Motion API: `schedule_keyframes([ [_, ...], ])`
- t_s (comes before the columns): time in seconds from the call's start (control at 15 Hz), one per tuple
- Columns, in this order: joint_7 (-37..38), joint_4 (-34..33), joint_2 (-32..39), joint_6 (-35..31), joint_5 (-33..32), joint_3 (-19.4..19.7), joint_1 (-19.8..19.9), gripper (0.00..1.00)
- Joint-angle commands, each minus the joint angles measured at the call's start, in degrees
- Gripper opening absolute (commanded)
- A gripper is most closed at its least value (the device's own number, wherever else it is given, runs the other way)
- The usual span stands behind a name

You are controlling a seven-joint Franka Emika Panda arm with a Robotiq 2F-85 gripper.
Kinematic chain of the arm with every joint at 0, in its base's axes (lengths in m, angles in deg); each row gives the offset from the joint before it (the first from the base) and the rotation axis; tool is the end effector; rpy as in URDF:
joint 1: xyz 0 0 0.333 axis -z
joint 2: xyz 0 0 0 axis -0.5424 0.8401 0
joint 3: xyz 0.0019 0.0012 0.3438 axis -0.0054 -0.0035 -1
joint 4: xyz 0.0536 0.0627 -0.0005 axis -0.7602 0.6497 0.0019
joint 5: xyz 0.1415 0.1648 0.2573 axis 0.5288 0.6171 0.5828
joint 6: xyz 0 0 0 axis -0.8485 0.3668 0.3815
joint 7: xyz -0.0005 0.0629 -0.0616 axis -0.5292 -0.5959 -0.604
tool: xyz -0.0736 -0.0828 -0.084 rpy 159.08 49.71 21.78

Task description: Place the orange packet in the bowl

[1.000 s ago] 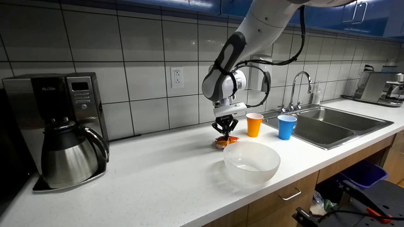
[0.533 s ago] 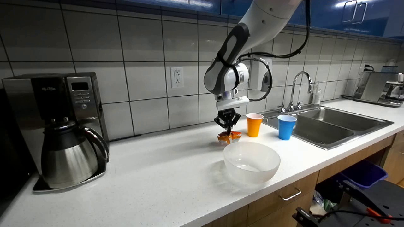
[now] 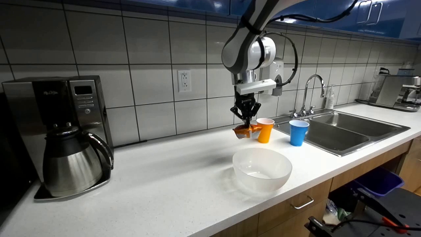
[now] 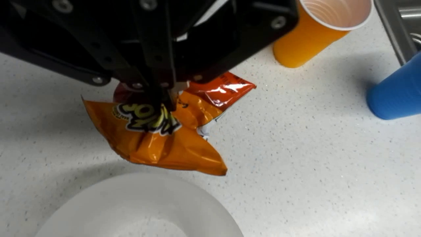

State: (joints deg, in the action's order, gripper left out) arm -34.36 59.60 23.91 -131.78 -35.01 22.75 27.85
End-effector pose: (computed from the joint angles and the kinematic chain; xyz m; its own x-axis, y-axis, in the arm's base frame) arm 0.5742 -0.0130 0.2820 0.9913 -0.1192 -0.0556 -0.1105 -0.9839 0.1402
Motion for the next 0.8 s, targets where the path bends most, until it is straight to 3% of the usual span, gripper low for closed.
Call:
schedule_keyframes([
  [0.0, -1.8, 11.0, -10.4, 0.4, -1.9, -1.5, 0.3, 0.0],
  [0.47, -1.3, 24.2, -20.6, 0.3, -3.7, -5.3, -0.5, 0.0],
  [0.73, 2.1, 28.3, -19.5, -2.5, -6.6, -6.7, -0.9, 0.0],
])
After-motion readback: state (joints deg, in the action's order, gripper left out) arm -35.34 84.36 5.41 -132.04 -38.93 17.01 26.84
